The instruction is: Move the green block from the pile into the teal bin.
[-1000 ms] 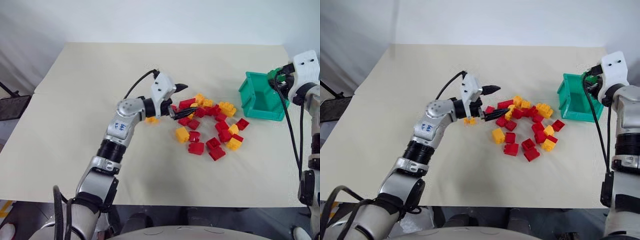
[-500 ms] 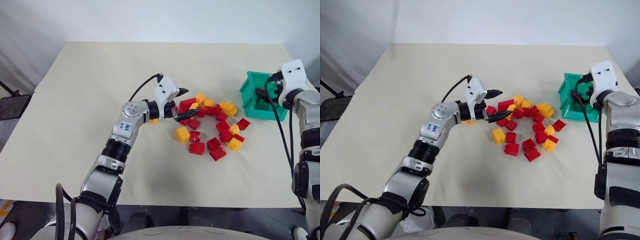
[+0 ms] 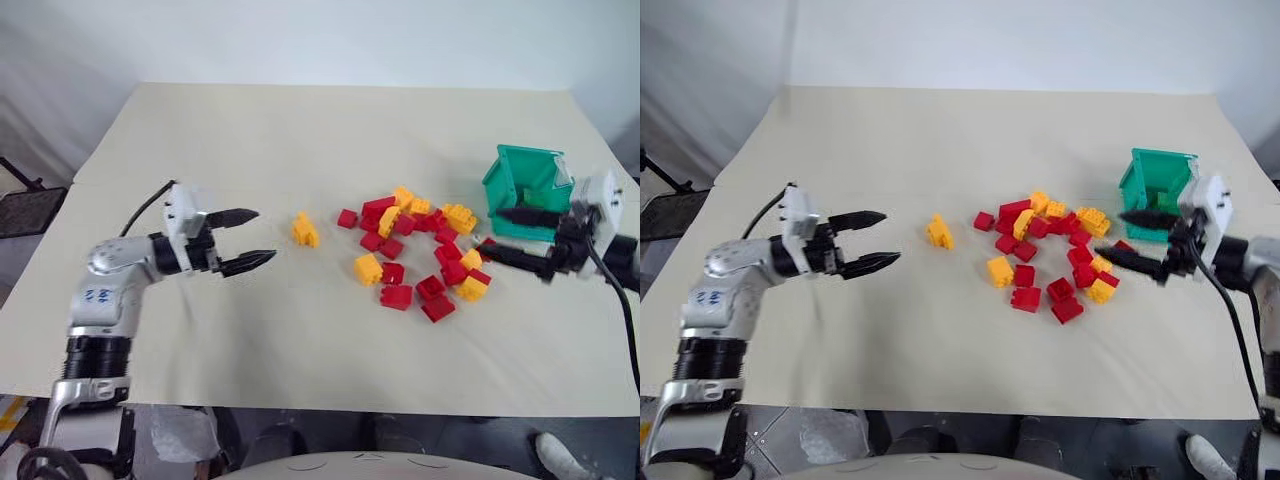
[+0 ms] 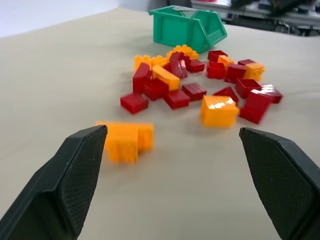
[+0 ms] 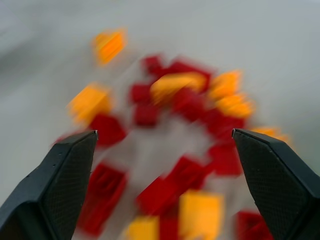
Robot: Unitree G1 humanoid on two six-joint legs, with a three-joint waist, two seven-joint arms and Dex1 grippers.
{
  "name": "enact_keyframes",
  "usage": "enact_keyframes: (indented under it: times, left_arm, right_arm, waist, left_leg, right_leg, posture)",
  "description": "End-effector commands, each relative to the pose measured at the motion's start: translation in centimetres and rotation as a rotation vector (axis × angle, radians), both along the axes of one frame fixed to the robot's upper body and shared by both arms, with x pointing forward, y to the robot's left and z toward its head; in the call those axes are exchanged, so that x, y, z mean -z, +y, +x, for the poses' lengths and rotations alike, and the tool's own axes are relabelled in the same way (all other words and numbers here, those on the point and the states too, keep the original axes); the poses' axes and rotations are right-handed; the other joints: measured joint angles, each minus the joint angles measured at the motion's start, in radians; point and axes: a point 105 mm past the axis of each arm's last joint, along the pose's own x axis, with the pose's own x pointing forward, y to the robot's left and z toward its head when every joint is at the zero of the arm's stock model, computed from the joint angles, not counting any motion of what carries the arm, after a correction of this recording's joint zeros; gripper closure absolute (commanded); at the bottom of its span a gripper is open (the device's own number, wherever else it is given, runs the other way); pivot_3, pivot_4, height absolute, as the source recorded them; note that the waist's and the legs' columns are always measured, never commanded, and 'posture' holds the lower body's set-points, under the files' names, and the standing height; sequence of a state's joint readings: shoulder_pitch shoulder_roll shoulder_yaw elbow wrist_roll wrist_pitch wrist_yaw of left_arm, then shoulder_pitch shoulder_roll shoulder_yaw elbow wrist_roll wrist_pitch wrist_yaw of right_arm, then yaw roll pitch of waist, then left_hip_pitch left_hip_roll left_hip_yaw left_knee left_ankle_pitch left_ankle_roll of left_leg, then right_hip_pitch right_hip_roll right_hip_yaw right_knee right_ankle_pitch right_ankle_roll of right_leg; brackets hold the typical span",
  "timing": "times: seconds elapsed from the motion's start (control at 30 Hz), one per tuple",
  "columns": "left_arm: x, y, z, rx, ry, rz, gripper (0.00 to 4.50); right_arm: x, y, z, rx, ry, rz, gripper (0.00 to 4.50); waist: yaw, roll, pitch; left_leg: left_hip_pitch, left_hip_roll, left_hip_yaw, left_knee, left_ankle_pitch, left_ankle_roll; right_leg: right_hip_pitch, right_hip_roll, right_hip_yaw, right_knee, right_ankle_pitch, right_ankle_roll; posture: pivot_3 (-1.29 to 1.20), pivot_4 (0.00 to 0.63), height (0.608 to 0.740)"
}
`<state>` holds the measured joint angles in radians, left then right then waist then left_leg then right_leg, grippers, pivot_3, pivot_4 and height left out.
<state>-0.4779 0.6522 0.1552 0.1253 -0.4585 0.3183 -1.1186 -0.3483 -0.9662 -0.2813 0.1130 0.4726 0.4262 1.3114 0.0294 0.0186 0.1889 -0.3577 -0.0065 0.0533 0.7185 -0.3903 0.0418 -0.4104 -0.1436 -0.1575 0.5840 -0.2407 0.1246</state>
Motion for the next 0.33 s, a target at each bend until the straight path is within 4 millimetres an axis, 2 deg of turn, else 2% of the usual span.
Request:
enact_keyframes:
  times: [0.03,0.2,0.33]
  left_arm:
    - [-0.3,2.6,-1.3,-0.039,-0.014,0.023,0.0]
    - [0.5,5.5,-2.2,-0.127,0.015,0.044,0.0]
    - [0.1,5.2,-2.5,-0.112,-0.033,0.039,0.0]
  right_arm:
    - [-0.5,-1.2,-1.2,-0.039,-0.032,-0.06,0.02]
    - [0.8,-3.2,-1.8,-0.011,-0.012,-0.06,0.02]
    - [0.9,-3.1,-1.6,0.008,-0.043,-0.043,0.02]
  waist:
    - [-0.006,0.0,0.0]
    - [-0.009,0.0,0.0]
    - [-0.007,0.0,0.0]
  left_leg:
    - [0.001,0.0,0.0,0.0,0.0,0.0]
    - [0.004,0.001,0.001,-0.002,0.0,-0.001]
    - [0.004,0.001,0.002,-0.002,0.0,-0.001]
  right_leg:
    - [0.001,0.0,0.001,0.0,0.0,0.0]
    - [0.001,0.0,0.001,0.002,-0.001,-0.001]
    - [0.001,0.0,0.002,0.002,-0.001,-0.001]
  posture:
    - [0.0,0.15,0.74]
    - [0.0,0.15,0.74]
    - [0.0,0.15,0.74]
